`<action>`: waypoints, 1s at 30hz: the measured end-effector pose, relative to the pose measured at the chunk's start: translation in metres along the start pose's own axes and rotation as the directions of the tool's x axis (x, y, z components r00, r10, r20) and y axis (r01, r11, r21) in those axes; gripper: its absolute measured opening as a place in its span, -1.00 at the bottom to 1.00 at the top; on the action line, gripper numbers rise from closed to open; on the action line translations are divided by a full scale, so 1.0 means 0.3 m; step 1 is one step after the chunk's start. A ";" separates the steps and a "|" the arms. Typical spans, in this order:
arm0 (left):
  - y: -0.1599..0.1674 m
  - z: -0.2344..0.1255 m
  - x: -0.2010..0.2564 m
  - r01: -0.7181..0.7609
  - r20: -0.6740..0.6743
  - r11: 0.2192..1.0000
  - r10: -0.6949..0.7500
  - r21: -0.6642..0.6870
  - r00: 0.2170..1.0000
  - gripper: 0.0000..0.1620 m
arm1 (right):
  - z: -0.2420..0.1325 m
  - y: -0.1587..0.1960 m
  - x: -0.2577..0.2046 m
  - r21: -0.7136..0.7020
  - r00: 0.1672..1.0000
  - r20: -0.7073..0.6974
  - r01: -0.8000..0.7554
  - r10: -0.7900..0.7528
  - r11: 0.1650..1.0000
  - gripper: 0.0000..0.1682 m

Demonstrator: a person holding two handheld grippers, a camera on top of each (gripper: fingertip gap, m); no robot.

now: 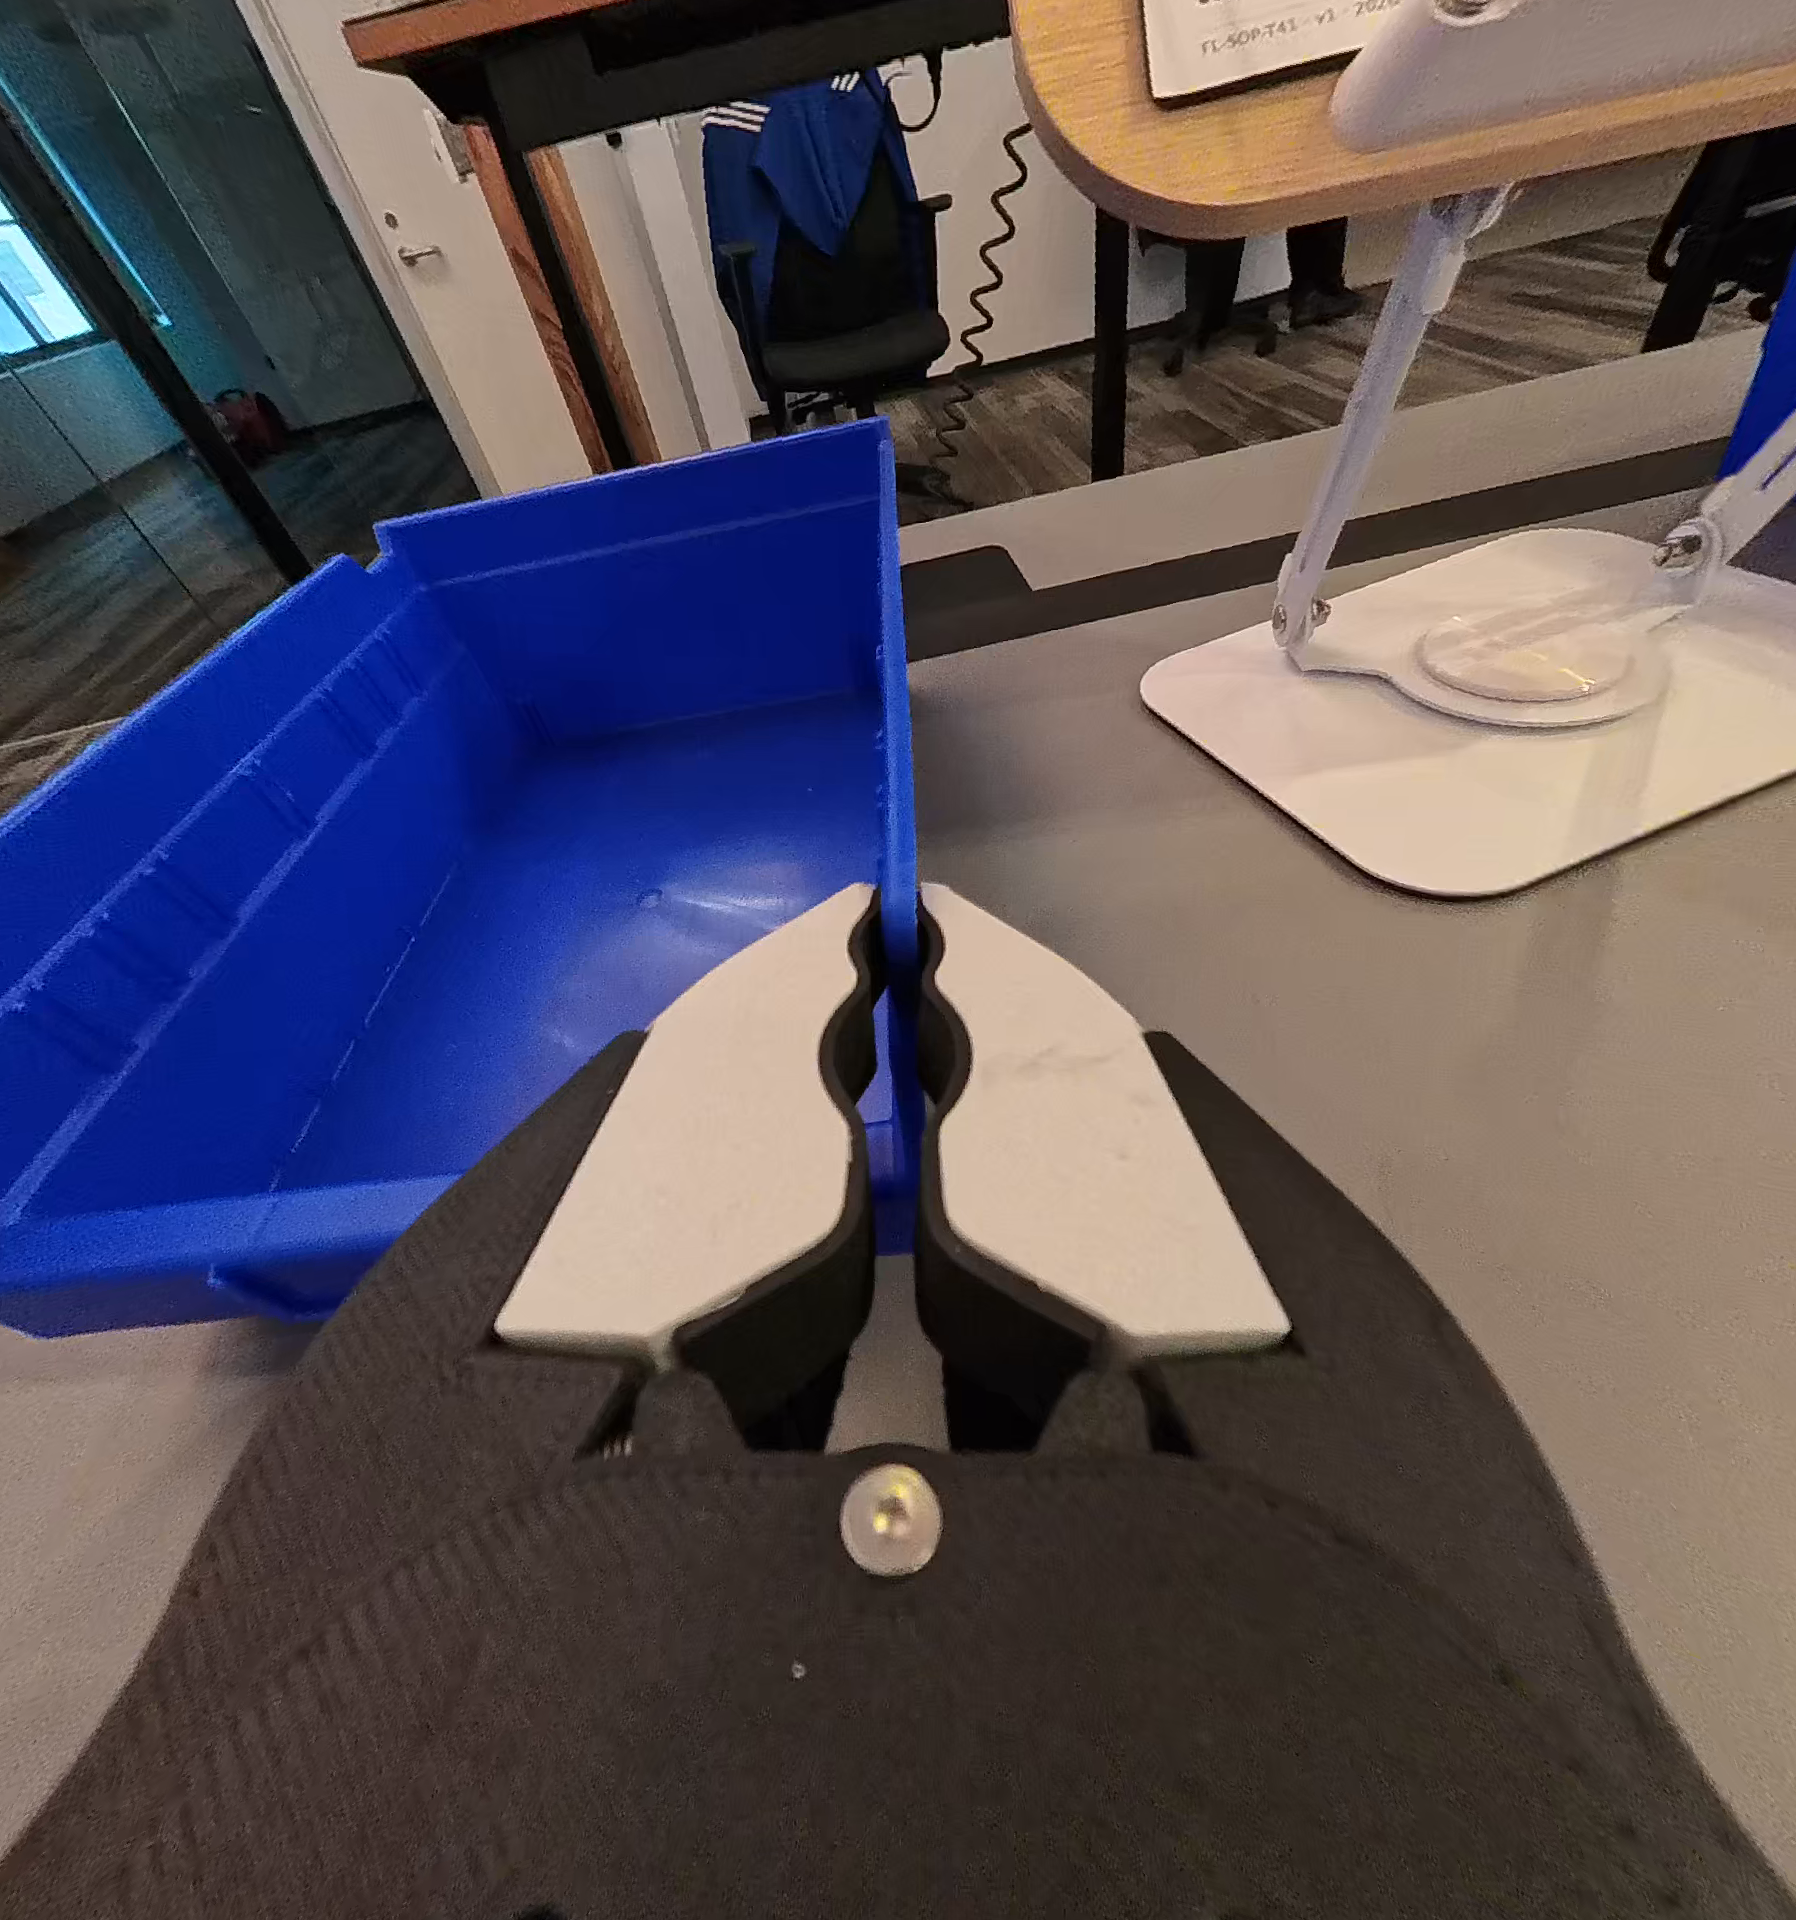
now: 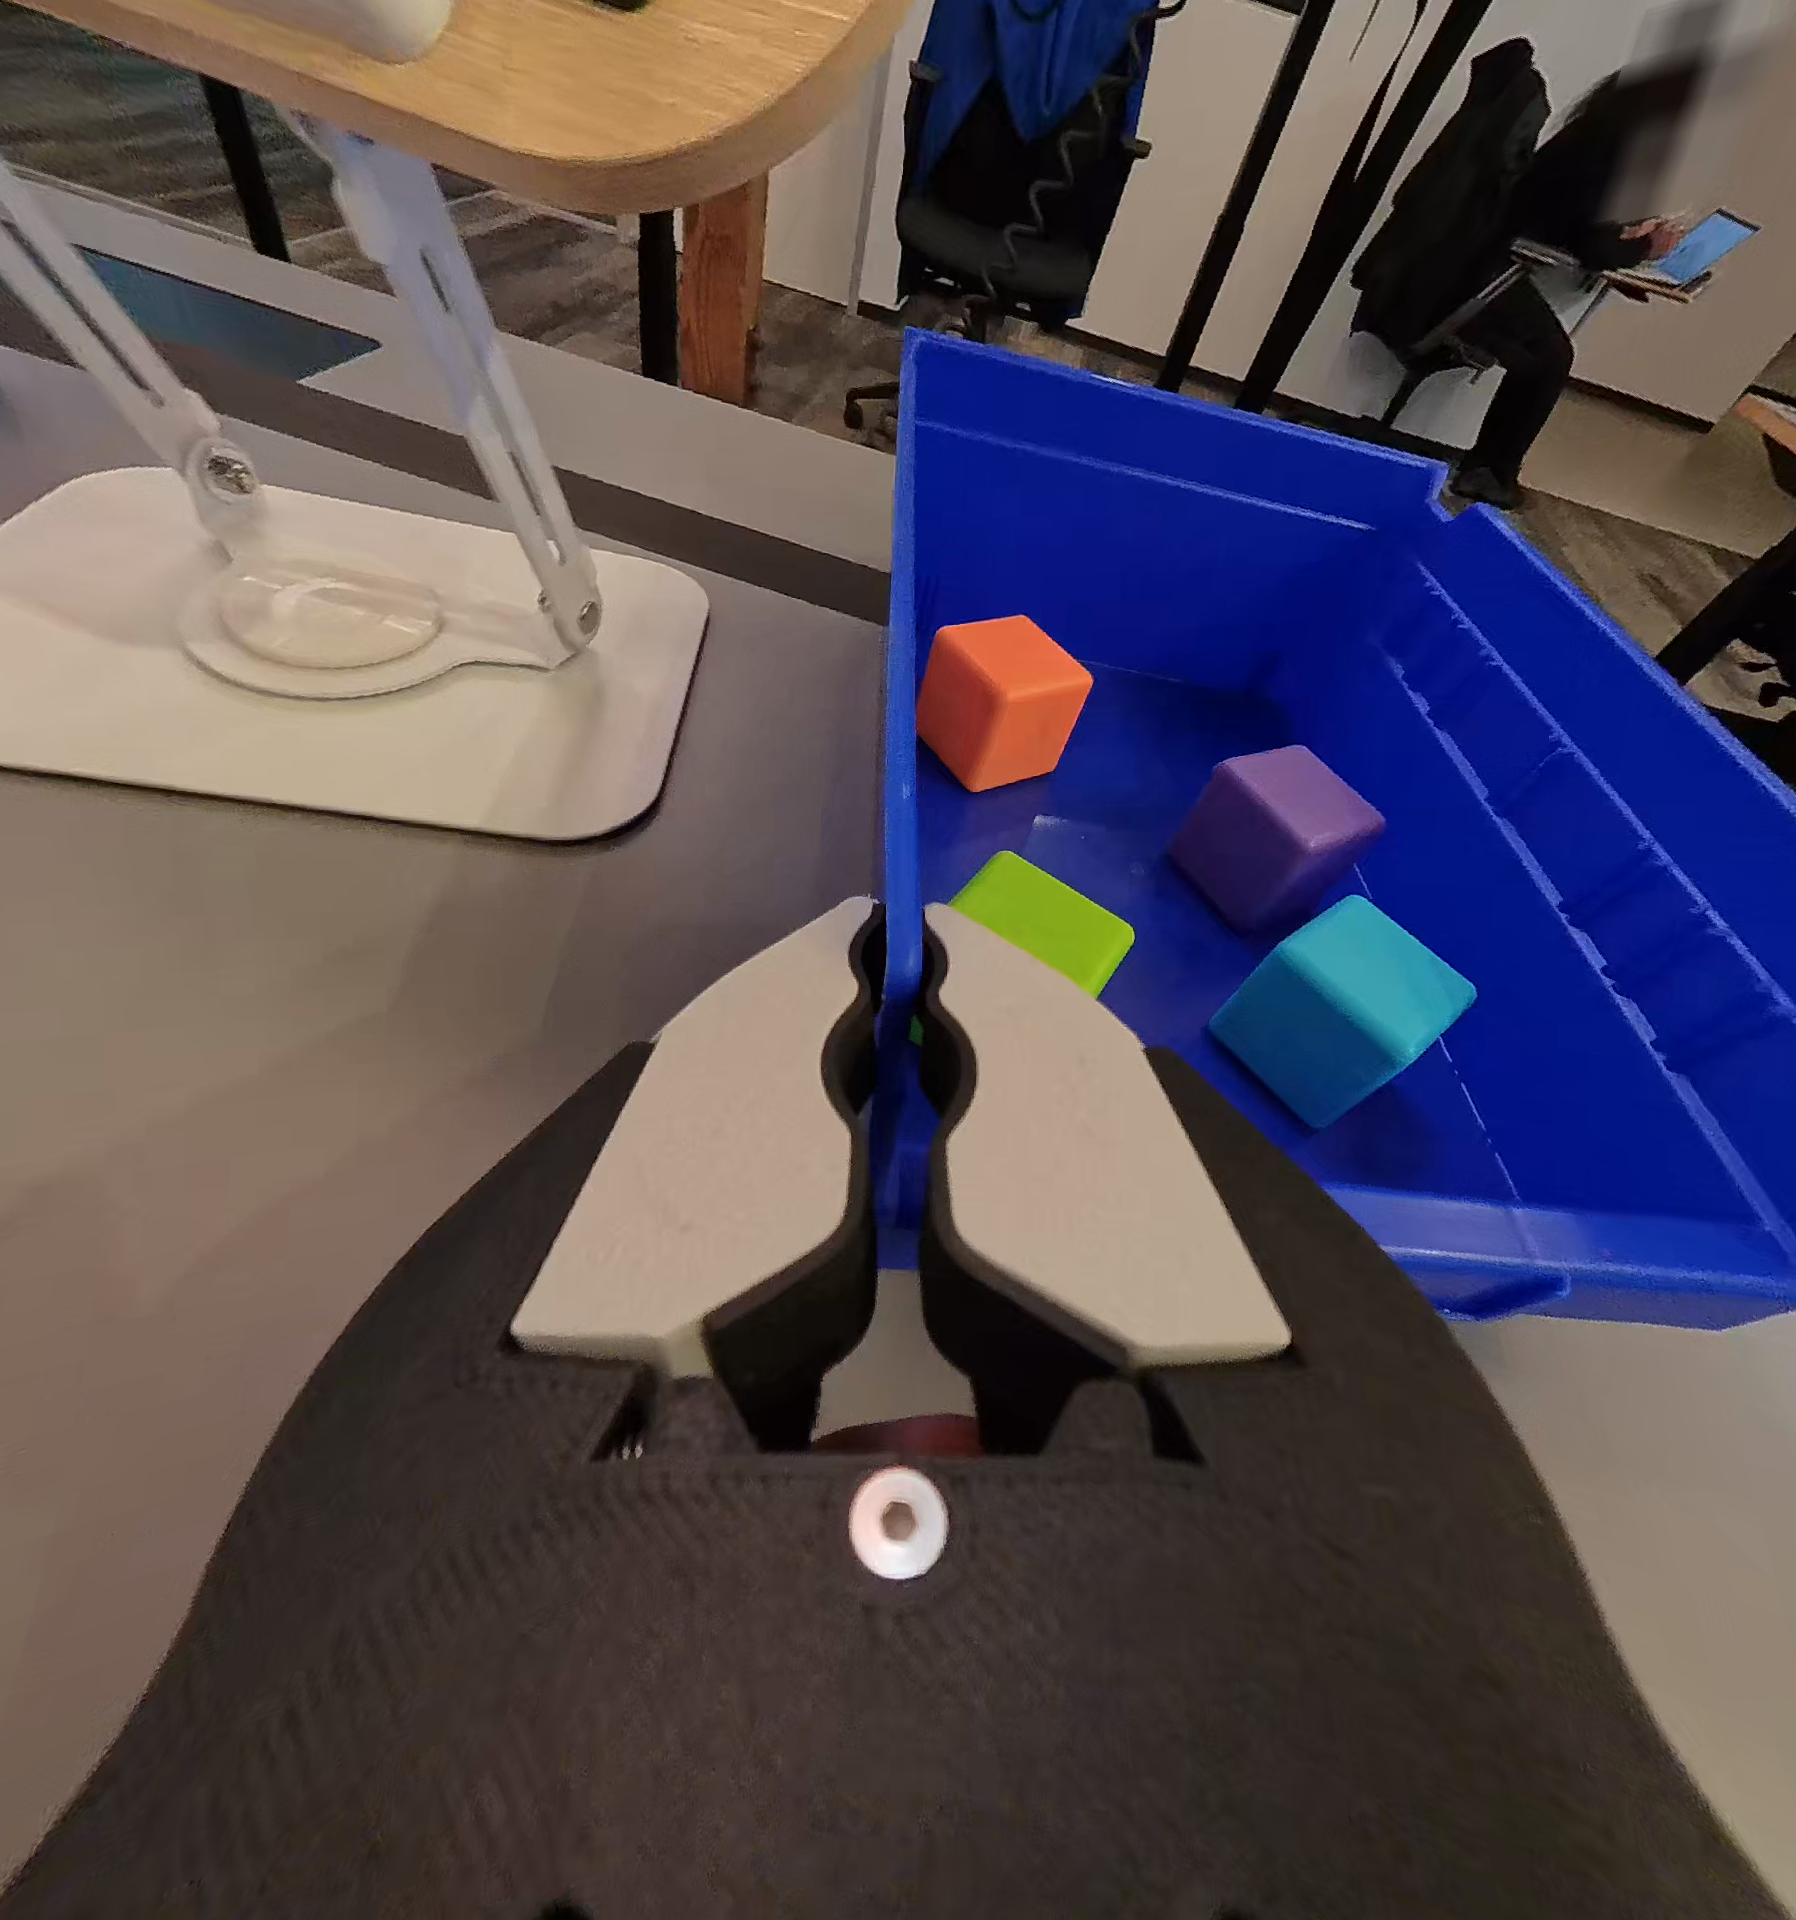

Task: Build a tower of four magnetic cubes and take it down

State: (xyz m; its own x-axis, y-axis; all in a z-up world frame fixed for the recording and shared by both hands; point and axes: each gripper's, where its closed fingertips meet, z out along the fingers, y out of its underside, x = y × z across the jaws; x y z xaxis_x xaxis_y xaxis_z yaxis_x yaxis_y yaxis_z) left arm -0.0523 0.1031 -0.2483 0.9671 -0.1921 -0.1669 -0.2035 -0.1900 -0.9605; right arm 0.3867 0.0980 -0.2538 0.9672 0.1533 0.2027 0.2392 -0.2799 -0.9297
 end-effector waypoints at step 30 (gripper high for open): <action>0.053 -0.335 0.068 -0.068 -0.008 0.997 0.068 0.038 0.998 -0.98 | -0.550 0.138 -0.198 0.026 0.978 0.209 0.004 -0.009 1.000 -0.95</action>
State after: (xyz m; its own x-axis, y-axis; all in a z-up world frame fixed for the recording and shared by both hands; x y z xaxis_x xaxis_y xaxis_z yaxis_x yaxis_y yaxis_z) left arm -0.0512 -0.0005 -0.2448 0.9496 -0.2126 -0.2303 -0.2628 -0.1396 -0.9547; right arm 0.3532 -0.0790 -0.2537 0.9255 0.3510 0.1426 0.2408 -0.2544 -0.9366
